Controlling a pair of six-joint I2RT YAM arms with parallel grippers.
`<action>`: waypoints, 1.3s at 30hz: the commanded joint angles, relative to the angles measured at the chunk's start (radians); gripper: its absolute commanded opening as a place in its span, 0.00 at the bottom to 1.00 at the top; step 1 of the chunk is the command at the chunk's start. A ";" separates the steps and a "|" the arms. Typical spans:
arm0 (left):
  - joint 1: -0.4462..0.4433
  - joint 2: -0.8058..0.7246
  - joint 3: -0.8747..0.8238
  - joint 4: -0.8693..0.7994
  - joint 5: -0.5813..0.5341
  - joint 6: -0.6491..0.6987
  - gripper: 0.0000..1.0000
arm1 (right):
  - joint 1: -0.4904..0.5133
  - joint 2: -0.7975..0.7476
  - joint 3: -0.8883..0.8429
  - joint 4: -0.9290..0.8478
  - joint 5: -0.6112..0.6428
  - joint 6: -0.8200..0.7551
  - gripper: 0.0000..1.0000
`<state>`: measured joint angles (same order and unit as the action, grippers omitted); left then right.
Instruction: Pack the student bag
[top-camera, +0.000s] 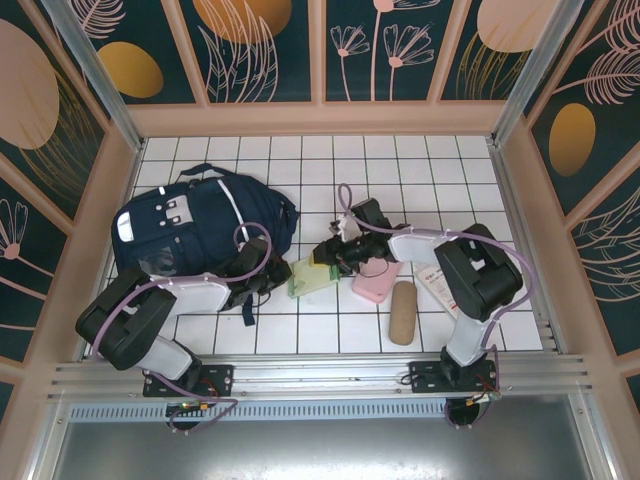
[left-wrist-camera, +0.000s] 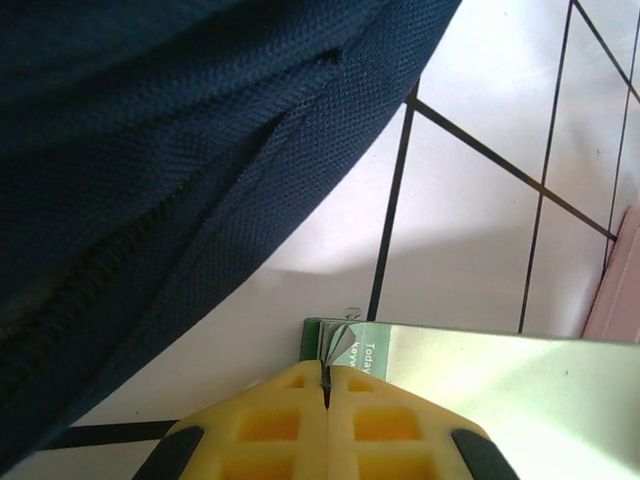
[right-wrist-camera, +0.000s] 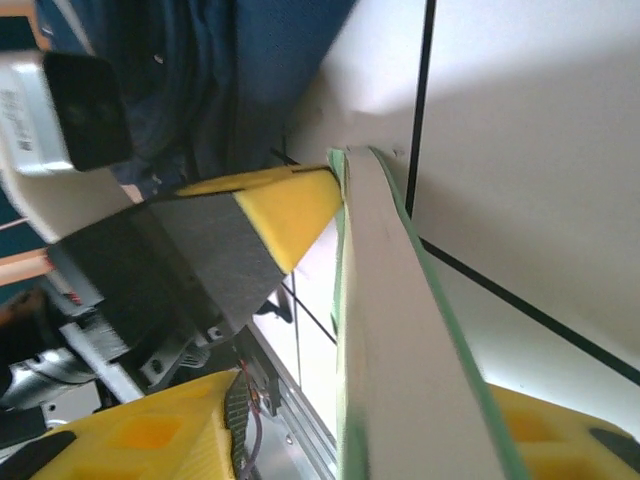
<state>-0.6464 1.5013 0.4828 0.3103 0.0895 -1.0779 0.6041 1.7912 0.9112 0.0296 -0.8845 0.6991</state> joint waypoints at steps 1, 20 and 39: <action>0.000 0.031 -0.024 -0.010 0.058 0.013 0.04 | 0.040 0.040 0.019 0.046 0.008 0.016 0.38; 0.010 -0.229 0.135 -0.194 0.141 0.144 0.68 | -0.051 -0.282 -0.073 0.080 0.013 -0.002 0.00; 0.263 -0.251 0.483 -0.547 -0.029 0.282 0.72 | -0.173 -0.603 -0.192 -0.030 0.318 -0.009 0.00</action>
<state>-0.4404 1.2728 0.9314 -0.0895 0.1726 -0.8715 0.4431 1.2125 0.7155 0.0414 -0.6334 0.7303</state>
